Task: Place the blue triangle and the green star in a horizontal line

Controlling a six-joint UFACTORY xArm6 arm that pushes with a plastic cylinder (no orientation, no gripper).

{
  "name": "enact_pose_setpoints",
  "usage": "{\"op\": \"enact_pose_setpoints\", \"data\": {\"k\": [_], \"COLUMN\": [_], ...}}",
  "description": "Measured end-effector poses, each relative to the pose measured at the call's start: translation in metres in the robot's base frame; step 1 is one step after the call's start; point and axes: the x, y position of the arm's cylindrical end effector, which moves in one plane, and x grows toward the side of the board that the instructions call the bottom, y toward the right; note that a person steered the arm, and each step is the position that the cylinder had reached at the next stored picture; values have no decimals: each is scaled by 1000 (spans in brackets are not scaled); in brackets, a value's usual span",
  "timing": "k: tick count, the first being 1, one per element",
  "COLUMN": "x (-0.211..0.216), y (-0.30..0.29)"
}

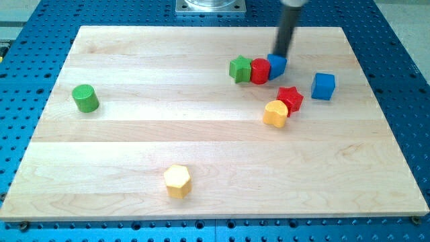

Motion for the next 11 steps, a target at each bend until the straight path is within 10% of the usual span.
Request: {"op": "enact_pose_setpoints", "data": {"k": [1, 3, 5, 11], "x": [13, 8, 46, 96], "y": [-67, 103, 121, -222]}}
